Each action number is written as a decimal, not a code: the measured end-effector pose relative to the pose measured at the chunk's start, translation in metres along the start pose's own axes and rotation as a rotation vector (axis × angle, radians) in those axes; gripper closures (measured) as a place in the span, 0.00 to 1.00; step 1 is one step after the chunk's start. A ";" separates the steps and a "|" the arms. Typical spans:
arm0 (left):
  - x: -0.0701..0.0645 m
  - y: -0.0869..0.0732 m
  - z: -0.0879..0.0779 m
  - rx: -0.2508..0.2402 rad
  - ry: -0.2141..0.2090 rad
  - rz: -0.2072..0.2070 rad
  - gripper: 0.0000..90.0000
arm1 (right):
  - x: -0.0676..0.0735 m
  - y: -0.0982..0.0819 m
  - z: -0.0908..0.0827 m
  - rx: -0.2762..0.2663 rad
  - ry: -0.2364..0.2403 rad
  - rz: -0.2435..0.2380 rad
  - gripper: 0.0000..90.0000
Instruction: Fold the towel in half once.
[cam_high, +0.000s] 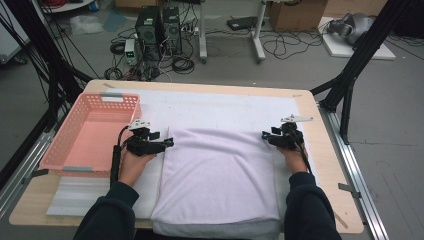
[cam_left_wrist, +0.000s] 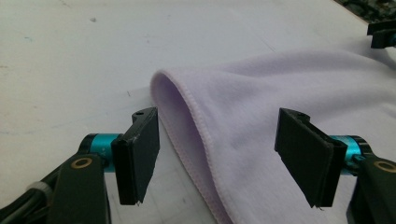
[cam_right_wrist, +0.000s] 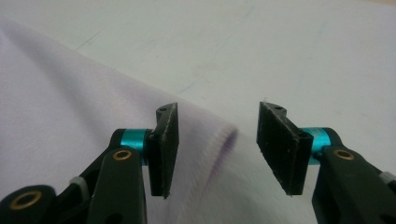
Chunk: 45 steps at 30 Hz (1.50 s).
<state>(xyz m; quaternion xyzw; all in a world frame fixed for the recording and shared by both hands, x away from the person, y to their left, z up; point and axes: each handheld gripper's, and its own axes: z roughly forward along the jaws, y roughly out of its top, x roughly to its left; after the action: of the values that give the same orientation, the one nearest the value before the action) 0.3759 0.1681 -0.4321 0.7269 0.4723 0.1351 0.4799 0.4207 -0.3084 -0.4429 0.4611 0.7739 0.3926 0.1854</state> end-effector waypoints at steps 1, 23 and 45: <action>0.000 0.002 0.002 0.008 -0.003 0.009 0.36 | 0.000 0.001 0.005 0.026 -0.007 -0.012 0.62; 0.027 0.025 0.060 0.115 0.041 0.000 0.62 | -0.014 -0.003 0.002 -0.008 -0.046 0.061 0.59; 0.047 0.076 0.066 -0.067 0.164 0.009 0.97 | -0.019 0.053 0.018 -0.114 -0.175 -0.074 0.97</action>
<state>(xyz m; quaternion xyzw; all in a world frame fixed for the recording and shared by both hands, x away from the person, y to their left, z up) 0.4855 0.1616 -0.4142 0.6990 0.5021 0.2119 0.4629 0.4717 -0.3030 -0.4142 0.4535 0.7477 0.3870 0.2925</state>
